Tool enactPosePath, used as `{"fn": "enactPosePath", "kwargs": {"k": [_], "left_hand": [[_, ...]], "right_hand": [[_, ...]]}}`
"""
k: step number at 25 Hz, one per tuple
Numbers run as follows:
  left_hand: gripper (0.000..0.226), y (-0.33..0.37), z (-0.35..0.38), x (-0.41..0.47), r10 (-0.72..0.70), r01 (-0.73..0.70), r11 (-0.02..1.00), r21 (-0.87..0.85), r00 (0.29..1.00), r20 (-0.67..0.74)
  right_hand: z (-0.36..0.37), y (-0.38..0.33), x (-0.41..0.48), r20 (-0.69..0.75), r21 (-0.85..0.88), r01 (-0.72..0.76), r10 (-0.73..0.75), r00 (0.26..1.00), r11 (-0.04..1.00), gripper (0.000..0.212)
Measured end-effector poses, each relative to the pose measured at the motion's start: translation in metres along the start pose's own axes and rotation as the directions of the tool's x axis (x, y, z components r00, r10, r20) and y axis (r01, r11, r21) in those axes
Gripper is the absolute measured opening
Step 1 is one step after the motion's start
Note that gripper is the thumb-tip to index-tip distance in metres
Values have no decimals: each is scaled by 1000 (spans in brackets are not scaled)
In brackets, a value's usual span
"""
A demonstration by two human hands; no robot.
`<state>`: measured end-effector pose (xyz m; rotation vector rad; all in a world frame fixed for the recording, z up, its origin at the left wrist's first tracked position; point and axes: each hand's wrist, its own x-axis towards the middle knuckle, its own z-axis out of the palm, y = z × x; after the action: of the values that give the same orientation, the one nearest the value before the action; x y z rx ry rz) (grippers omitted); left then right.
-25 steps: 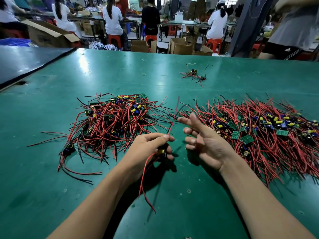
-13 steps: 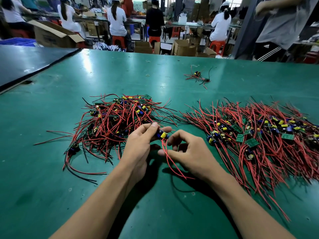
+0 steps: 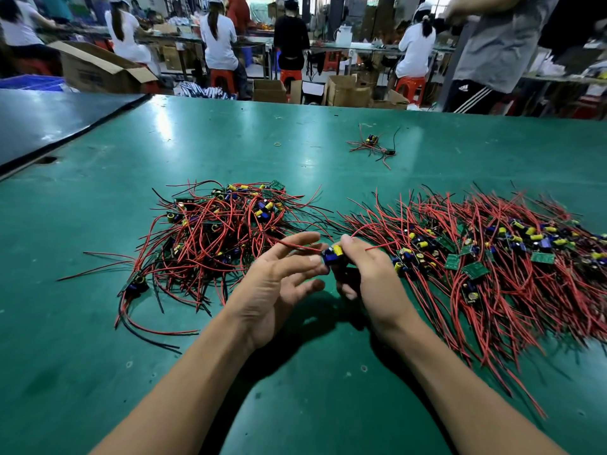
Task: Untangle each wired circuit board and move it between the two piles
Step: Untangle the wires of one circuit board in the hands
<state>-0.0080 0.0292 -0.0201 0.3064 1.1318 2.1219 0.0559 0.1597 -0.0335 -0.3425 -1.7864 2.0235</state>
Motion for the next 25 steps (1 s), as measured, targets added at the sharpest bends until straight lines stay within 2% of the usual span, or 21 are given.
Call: {"fn": "enactPosePath", "kwargs": {"k": [2, 3, 5, 7, 9, 12, 14, 17, 20, 22, 25], "left_hand": [[34, 2, 0, 1, -45, 45, 997, -60, 999, 12], [31, 3, 0, 1, -62, 61, 996, -71, 998, -3], [21, 3, 3, 0, -110, 108, 993, -36, 994, -29], [35, 0, 4, -1, -169, 169, 985, 32, 986, -7], [42, 1, 4, -3, -199, 196, 979, 62, 979, 45], [30, 1, 3, -4, -192, 183, 980, 81, 974, 124], [21, -4, 2, -3, -172, 163, 984, 76, 977, 128], [25, -8, 2, -1, -137, 131, 989, 70, 987, 85], [40, -12, 1, -1, -54, 41, 979, 198, 997, 57], [36, -15, 0, -1, -18, 0, 951, 309, 998, 54], [27, -18, 0, 0, -9, -13, 905, 425, 999, 49]], "right_hand": [[-4, -4, 2, 22, 118, -85, 83, 996, 989, 35], [-6, -5, 3, 51, 148, -123, 117, 992, 981, 34], [-11, -4, 3, 149, 127, -160, 141, 979, 979, 33], [-14, -6, 1, 244, 75, -180, 157, 957, 981, 32], [-16, -7, 0, 270, 40, -193, 175, 947, 980, 36], [-16, -8, -2, 238, 57, -190, 171, 956, 980, 30], [-15, -7, -2, 189, 98, -207, 186, 964, 973, 25], [-18, -5, 2, 119, 116, -220, 206, 971, 969, 25], [-20, -4, 4, 44, 97, -231, 228, 973, 968, 26], [-20, -4, 4, 8, 91, -215, 215, 977, 972, 17], [-20, -3, 4, -17, 89, -120, 122, 992, 989, 4]]}}
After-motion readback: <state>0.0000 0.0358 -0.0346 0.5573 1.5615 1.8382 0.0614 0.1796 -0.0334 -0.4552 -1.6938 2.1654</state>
